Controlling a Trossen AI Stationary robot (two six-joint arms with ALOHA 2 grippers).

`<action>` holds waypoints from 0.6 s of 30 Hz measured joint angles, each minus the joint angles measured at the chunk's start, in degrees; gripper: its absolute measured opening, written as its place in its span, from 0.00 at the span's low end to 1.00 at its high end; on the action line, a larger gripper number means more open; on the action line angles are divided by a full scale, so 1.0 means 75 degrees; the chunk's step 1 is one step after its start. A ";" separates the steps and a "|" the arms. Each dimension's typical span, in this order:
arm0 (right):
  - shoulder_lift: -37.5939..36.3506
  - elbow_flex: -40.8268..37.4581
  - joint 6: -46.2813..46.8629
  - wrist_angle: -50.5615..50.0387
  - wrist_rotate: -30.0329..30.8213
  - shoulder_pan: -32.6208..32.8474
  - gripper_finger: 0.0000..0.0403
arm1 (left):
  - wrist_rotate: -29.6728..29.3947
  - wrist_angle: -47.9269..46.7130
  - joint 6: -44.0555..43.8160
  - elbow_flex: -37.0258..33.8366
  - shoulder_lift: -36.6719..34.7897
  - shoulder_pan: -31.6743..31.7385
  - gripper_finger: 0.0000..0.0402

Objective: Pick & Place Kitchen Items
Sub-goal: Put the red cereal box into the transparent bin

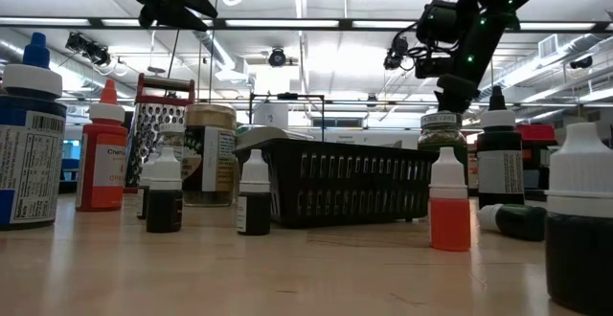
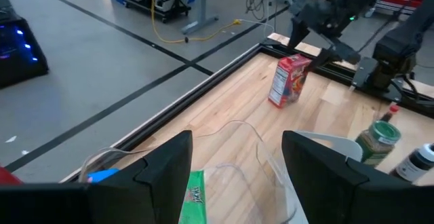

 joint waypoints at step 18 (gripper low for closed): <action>0.0466 -0.0003 0.0229 -0.0196 -0.0024 -0.0029 0.67 | 0.0020 -0.0002 0.0149 0.0000 0.0000 -0.0002 0.59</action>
